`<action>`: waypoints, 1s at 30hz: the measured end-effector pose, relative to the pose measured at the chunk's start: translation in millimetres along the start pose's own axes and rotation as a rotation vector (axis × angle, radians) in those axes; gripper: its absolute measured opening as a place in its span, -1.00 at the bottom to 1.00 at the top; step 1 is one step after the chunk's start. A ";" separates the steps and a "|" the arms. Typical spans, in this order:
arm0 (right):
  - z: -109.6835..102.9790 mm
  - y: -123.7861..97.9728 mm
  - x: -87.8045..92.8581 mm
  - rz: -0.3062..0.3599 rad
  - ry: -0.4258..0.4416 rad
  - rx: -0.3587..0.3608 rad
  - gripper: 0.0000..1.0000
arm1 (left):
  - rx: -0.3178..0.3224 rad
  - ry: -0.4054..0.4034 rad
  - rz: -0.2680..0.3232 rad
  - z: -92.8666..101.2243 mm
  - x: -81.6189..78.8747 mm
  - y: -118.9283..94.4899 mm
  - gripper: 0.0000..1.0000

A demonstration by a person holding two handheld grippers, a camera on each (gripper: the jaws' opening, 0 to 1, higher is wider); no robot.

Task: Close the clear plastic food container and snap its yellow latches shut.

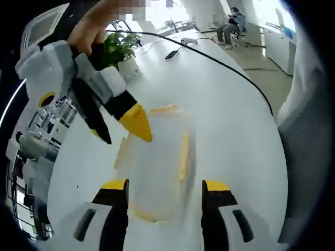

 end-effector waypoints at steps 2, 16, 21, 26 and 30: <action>-3.4 -4.7 5.6 0.009 -0.001 0.009 0.37 | 0.009 -0.038 0.035 -11.2 -1.4 -8.2 0.19; -23.5 3.6 36.2 -0.027 -0.012 0.053 0.48 | 0.282 0.017 -0.133 -28.1 13.9 10.3 0.58; -26.7 13.3 38.1 -0.044 -0.048 0.069 0.65 | 0.306 0.061 -0.186 -28.7 20.0 23.3 0.46; -27.5 22.7 40.4 -0.062 -0.061 0.061 0.63 | 0.332 0.044 -0.168 -27.3 19.0 25.5 0.46; -25.9 26.8 41.9 -0.071 -0.060 0.057 0.60 | 0.333 0.055 -0.190 -26.7 24.1 27.3 0.47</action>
Point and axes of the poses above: the point that each gripper's makers call its tool centre point, and the gripper's own axes: y roughly forward along the fingers, z roughly to its right, x roughly out of its underside, the point moved 4 cm from there along -y, roughly backward along the fingers, and after that the axes turned 8 degrees about x, right-handed, at the moved point
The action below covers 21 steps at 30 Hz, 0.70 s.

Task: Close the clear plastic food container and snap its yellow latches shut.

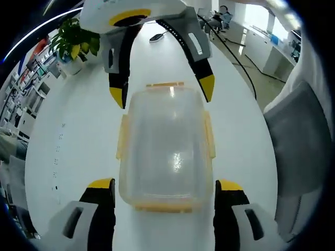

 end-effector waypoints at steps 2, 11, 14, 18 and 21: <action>0.6 2.0 -0.5 0.001 0.001 -0.004 0.57 | 0.008 0.004 -0.005 1.9 1.2 1.6 0.45; 0.2 2.8 -0.7 0.015 -0.004 -0.014 0.49 | 0.003 0.019 -0.005 -1.7 1.0 3.5 0.42; 0.5 3.1 -1.0 0.018 -0.005 -0.015 0.49 | 0.002 0.018 -0.001 -1.3 0.8 3.9 0.41; 0.8 3.3 -1.3 0.022 -0.006 -0.017 0.48 | -0.007 0.019 0.003 -0.5 1.1 4.6 0.41; -1.0 2.9 -1.5 0.022 -0.007 -0.015 0.49 | -0.009 0.020 0.009 -0.5 1.7 4.5 0.41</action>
Point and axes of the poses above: the point that each gripper's makers call its tool centre point, and the gripper's own axes: y roughly forward along the fingers, z roughly to its right, x roughly out of its underside, the point moved 4 cm from there along -y, roughly backward along the fingers, and after that the axes turned 8 degrees about x, right-handed, at the moved point
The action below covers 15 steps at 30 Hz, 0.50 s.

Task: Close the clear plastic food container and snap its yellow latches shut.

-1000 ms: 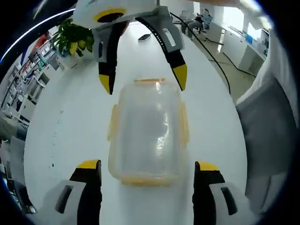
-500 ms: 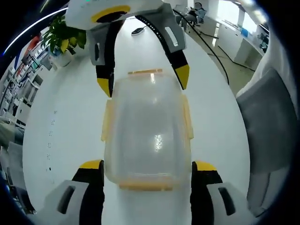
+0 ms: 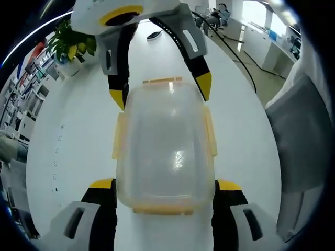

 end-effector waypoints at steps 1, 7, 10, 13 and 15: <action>-0.5 -0.2 0.0 0.005 0.001 0.002 0.49 | -0.001 0.001 0.003 0.4 -0.1 -0.1 0.41; -3.6 0.5 -4.7 0.023 -0.003 0.002 0.49 | -0.012 -0.013 0.042 4.7 4.4 -2.8 0.41; -7.0 2.7 -11.7 0.006 -0.019 -0.001 0.48 | -0.019 -0.021 0.045 8.4 9.4 -5.1 0.41; -10.8 4.5 -18.5 -0.006 -0.027 -0.001 0.48 | -0.022 -0.026 0.049 10.6 15.0 -7.9 0.41; -12.7 5.4 -22.3 -0.005 -0.030 -0.001 0.48 | -0.024 -0.030 0.050 12.4 19.4 -9.9 0.41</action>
Point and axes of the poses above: the point that each gripper's makers call its tool centre point, and the gripper's own axes: y roughly forward along the fingers, z roughly to its right, x roughly out of its underside, the point moved 4 cm from there along -y, roughly backward along the fingers, and after that the axes turned 8 degrees about x, right-handed, at the moved point
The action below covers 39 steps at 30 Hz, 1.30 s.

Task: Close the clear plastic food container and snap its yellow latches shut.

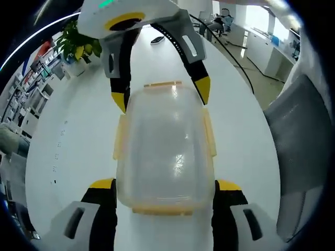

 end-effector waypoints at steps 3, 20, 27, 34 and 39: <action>-3.2 0.8 -4.0 -0.002 -0.006 0.001 0.48 | -0.005 -0.005 -0.007 3.4 3.8 -2.1 0.41; -16.1 6.4 -31.2 0.023 0.007 0.019 0.48 | -0.010 0.010 -0.017 17.0 28.3 -17.5 0.41; -20.7 17.7 -62.4 0.056 -0.005 0.010 0.47 | -0.013 -0.010 -0.033 28.0 58.4 -33.0 0.41; -31.5 28.3 -93.5 0.075 -0.017 0.004 0.47 | -0.019 -0.022 -0.051 40.2 88.0 -47.4 0.41; -37.0 32.3 -105.9 0.070 -0.019 0.004 0.47 | -0.020 -0.024 -0.050 44.6 98.7 -52.9 0.41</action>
Point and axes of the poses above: the point that each gripper's makers call its tool centre point, and the gripper's own axes: y roughly forward along the fingers, z roughly to its right, x roughly out of its underside, the point moved 4 cm from there along -y, roughly backward along the fingers, and after that the axes turned 8 degrees about x, right-handed, at the moved point
